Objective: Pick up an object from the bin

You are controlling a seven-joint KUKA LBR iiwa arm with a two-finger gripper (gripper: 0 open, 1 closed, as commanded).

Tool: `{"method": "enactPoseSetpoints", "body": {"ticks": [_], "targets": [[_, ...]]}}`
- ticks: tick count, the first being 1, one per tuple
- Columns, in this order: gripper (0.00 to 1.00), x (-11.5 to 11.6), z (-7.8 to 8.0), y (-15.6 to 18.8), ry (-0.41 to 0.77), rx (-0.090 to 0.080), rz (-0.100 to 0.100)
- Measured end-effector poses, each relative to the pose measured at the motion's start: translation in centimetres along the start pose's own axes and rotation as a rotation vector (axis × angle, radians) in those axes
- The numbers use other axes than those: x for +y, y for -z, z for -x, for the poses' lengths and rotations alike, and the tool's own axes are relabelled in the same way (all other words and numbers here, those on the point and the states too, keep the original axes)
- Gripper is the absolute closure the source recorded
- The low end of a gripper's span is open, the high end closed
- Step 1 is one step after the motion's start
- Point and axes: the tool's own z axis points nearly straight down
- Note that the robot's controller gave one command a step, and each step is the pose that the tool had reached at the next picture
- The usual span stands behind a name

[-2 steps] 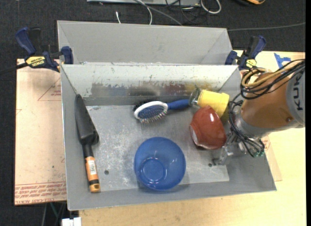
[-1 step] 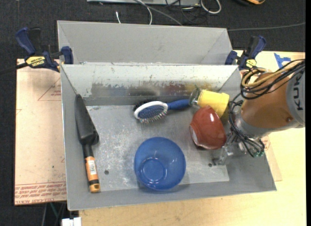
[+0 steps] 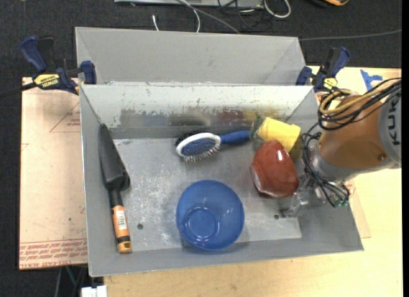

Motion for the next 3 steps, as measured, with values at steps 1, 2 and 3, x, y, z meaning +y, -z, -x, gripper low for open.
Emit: {"method": "enactPoseSetpoints", "body": {"ticks": [1,2,3], "targets": [[1.00,1.6,-0.4,0.0,0.180,-0.004,0.000],[1.00,0.2,0.4,-0.1,0.072,-0.009,0.000],[1.00,0.6,0.3,2.6,0.086,-0.005,0.003]]}}
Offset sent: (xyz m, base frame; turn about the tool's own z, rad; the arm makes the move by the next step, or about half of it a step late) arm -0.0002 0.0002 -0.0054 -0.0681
